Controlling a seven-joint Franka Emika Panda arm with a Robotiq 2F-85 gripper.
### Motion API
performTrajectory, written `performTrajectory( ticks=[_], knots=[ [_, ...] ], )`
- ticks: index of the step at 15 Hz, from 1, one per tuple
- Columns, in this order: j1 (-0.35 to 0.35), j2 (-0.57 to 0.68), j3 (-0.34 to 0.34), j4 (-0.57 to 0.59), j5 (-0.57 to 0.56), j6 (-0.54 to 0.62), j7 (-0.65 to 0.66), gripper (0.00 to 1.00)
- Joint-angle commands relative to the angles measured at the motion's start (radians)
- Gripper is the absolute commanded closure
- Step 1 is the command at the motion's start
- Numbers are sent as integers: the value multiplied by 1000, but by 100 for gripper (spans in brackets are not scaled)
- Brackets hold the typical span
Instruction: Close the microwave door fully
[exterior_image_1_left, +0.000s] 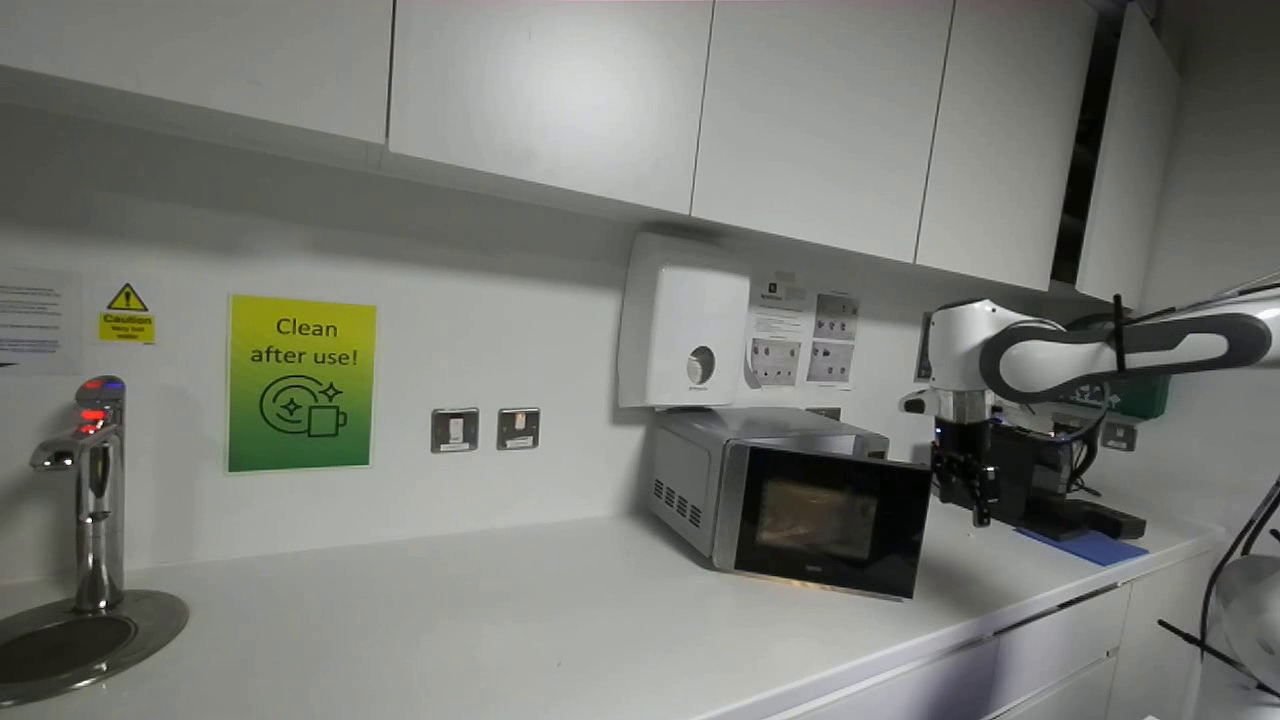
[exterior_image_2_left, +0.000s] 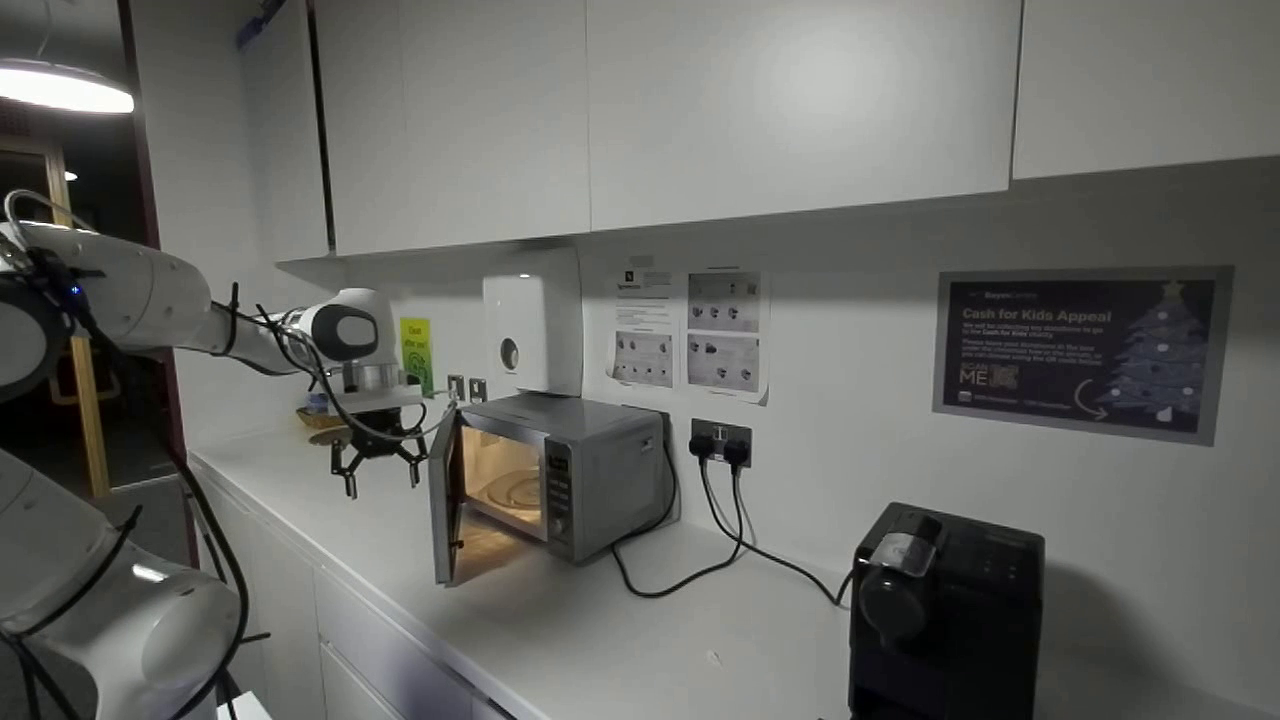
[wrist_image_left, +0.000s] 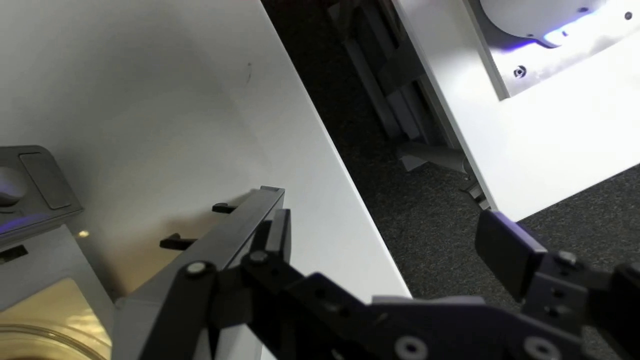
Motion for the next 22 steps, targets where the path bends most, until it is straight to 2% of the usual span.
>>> performTrajectory(
  ticks=[1,13,22],
  knots=[
    [-6,7,-7,23,-32,9,9,0],
    [-12,30,-20,36,-36,23,7,0],
    [-55,35,-38,33,-62,22,21,0]
  ],
)
